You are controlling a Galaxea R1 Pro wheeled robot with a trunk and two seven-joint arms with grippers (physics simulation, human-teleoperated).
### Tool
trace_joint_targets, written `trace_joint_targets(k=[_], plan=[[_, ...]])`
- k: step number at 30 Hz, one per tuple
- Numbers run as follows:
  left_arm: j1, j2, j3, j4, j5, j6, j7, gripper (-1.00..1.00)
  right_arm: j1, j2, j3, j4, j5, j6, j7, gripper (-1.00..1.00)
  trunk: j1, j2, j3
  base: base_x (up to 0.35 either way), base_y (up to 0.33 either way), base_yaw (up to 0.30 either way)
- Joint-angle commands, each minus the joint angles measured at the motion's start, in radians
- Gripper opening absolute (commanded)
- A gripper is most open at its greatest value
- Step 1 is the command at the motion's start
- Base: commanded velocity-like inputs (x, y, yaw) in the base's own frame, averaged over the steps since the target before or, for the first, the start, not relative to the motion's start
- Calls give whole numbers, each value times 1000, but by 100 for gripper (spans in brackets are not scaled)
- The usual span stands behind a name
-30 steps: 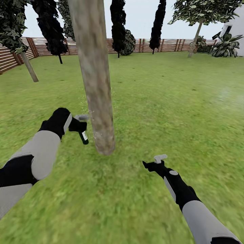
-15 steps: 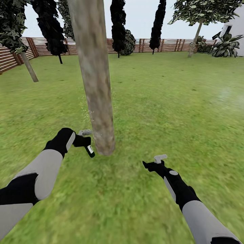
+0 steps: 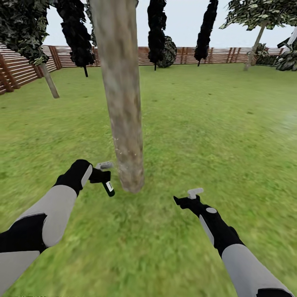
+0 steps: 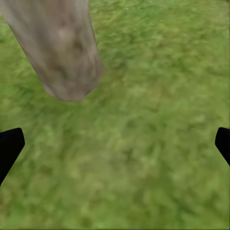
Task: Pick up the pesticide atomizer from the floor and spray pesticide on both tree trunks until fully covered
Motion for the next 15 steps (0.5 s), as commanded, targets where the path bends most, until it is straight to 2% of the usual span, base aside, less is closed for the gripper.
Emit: trace_joint_targets(k=[1,5,8,15], plan=[[-1,-1,7,-1,-10,4,-7,-100,0,-1,2,-2,4,5,2,100,0,0,-1,221,-207,277],[-1,-1,7,0,-11,8,-7,-100,0,-1,2,-2,4,5,2,100,0,0,-1,235,-193,233],[7,-1,7,1,-12,8,-7,-100,0,-1,2,-2,4,5,2,100,0,0,-1,169,-190,36],[15,-1,7,-2,-13,9,-6,-100,0,-1,2,-2,4,5,2,100,0,0,-1,9,-212,1]])
